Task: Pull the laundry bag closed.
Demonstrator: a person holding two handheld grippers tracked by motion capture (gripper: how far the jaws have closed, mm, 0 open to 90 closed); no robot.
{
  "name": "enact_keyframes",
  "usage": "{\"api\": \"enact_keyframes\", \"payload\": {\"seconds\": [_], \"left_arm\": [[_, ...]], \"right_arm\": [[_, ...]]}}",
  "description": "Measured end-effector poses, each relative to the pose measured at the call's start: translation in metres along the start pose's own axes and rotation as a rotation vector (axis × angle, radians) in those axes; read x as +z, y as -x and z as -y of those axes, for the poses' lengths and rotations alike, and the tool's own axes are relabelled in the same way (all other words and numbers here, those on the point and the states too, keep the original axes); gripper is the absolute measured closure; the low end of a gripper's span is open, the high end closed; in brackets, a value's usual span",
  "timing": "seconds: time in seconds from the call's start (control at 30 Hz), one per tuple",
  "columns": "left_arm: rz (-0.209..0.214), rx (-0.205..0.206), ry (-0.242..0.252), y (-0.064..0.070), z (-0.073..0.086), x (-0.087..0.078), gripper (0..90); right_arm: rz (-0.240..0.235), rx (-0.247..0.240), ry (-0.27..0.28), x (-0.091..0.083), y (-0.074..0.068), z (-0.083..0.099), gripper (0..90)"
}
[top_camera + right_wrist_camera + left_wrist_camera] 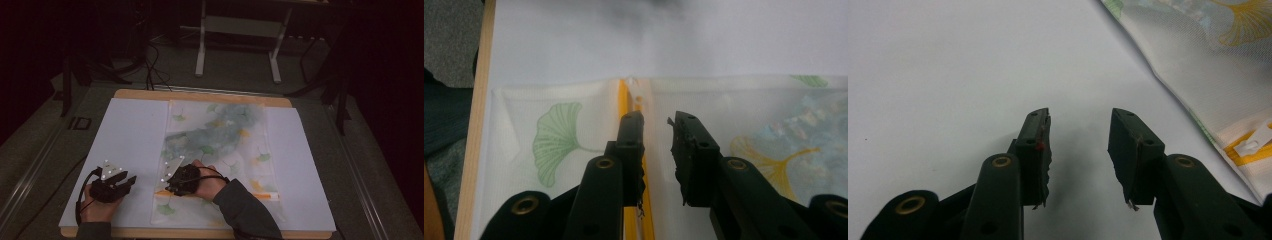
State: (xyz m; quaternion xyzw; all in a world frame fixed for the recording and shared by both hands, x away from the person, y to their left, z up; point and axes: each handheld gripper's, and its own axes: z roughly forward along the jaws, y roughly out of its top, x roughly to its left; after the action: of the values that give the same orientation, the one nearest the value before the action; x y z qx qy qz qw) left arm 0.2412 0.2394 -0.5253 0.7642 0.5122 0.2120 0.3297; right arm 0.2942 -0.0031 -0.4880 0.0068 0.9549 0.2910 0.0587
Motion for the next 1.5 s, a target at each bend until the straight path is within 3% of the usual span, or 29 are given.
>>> {"api": "enact_keyframes", "payload": {"seconds": [0.87,1.23,1.5], "left_arm": [[0.001,0.007,-0.004,0.0,0.0,0.0,60.4],[0.0,0.012,-0.007,0.0,0.0,0.001,60.3],[0.0,0.012,-0.008,0.0,0.0,0.001,59.9]], "right_arm": [[-0.054,-0.026,-0.041,0.026,-0.002,-0.014,76.5],[-0.074,-0.017,-0.077,0.038,0.0,-0.015,75.7],[-0.095,-0.003,-0.104,0.044,0.0,-0.015,81.4]]}}
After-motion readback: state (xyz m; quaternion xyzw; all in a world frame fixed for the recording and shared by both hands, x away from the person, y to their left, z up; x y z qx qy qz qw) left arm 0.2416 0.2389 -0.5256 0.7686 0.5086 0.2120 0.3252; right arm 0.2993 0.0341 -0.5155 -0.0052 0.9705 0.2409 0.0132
